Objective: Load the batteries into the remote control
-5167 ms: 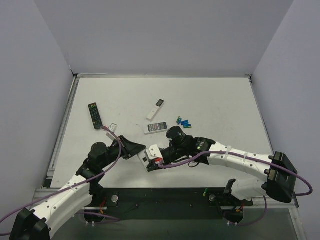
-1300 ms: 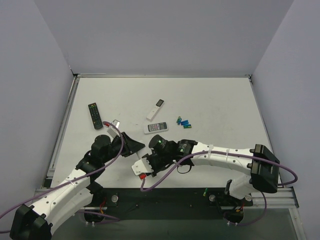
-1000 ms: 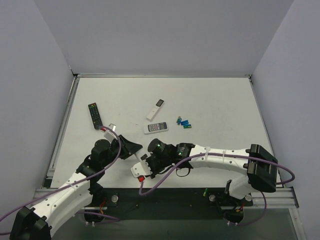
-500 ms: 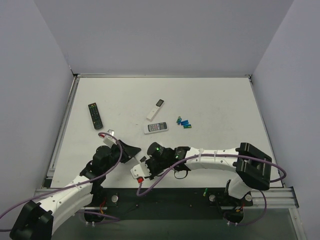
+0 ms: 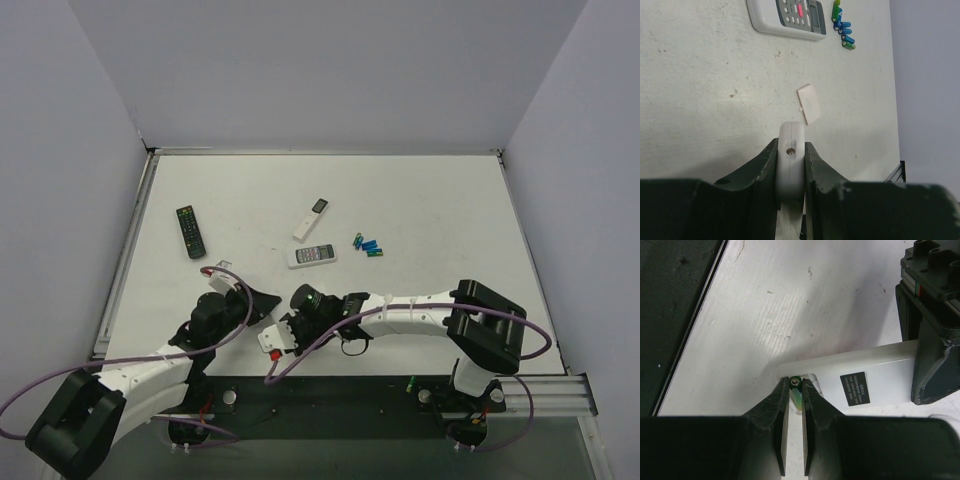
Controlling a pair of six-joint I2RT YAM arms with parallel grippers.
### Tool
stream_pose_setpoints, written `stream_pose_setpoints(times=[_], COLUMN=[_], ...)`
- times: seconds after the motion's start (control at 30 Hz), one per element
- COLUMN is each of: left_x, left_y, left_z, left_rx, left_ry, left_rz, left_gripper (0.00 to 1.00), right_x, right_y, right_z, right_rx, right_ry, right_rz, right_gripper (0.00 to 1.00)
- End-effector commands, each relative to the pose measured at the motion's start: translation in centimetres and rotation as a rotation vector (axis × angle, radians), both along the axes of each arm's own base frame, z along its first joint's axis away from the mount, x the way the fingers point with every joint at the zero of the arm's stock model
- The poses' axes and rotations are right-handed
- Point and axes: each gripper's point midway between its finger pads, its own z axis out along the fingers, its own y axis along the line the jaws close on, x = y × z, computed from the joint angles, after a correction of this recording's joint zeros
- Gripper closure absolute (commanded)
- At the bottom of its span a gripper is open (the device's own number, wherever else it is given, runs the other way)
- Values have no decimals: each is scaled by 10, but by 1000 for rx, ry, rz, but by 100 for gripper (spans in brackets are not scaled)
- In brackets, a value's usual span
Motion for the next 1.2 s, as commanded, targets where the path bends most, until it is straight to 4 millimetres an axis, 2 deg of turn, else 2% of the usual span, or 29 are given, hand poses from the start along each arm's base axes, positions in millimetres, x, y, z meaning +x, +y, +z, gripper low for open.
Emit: stream_pose_setpoints(times=[0.0, 0.3, 0.73, 1.17], left_x=[17, 18, 18, 16], left_y=[-3, -2, 0, 14], left_z=[33, 17, 14, -14], left_rx=[-45, 22, 20, 21], left_ry=[-145, -126, -92, 46], left_rz=[22, 10, 29, 123], left_gripper=[100, 100, 100, 100], right_x=[-16, -27, -38, -47], right_y=[-41, -49, -56, -65], right_z=[-46, -52, -61, -64], right_rx=[-200, -266, -307, -339], right_ry=[105, 175, 238, 319], right_rz=[-26, 3, 12, 14], right_gripper=[96, 95, 93, 93])
